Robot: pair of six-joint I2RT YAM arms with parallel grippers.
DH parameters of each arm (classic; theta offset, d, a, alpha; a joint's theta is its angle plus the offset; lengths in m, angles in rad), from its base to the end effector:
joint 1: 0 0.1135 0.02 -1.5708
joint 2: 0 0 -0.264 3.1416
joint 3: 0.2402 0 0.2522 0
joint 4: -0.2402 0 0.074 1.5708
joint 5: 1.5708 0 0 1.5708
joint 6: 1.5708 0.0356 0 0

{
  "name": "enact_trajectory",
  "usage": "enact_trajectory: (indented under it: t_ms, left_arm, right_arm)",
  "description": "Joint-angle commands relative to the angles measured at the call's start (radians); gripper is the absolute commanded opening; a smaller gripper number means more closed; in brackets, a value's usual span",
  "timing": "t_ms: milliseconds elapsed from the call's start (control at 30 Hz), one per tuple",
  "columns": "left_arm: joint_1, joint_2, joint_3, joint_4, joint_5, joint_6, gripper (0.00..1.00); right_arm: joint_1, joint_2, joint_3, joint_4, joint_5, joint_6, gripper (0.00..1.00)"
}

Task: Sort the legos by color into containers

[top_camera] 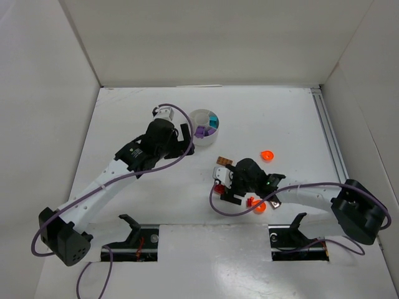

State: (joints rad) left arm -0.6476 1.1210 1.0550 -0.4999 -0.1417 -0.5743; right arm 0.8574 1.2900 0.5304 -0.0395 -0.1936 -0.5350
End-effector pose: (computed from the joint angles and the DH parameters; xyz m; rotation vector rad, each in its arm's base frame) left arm 0.1991 -0.1443 0.3364 -0.0051 2.1838 -0.5610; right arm 0.1530 0.1873 0.1639 -1.6000 1.7678 0.3837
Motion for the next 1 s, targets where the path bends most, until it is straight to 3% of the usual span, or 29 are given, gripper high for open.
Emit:
enact_trajectory:
  t_ms: [0, 333, 400, 500, 633, 833, 967]
  left_arm:
    - [-0.012, -0.027, -0.016, 0.073, 0.016, -0.021, 1.0]
    - [-0.012, -0.067, -0.073, 0.101, 0.06, -0.052, 1.0]
    - [-0.012, -0.067, -0.084, 0.11, 0.071, -0.052, 1.0]
    - [-0.012, -0.076, -0.095, 0.11, 0.093, -0.052, 1.0]
    - [-0.012, -0.088, -0.127, 0.152, 0.203, -0.022, 1.0]
    - [-0.012, -0.107, -0.266, 0.434, 0.581, 0.014, 1.0]
    - [-0.046, -0.098, -0.268, 0.459, 0.576, 0.014, 0.97]
  right_arm:
    - [0.015, 0.003, -0.015, 0.107, 0.04, 0.036, 0.9]
    - [0.015, 0.097, -0.055, 0.228, 0.014, 0.012, 0.83]
    - [0.015, 0.097, -0.055, 0.228, 0.014, 0.012, 0.75]
    - [0.015, 0.066, -0.055, 0.228, -0.017, 0.003, 0.55]
    - [0.015, -0.047, -0.079, 0.228, -0.07, 0.003, 0.32]
    - [0.015, -0.316, -0.089, 0.21, -0.095, -0.033, 0.29]
    - [0.015, -0.415, -0.067, 0.182, -0.104, -0.043, 0.25]
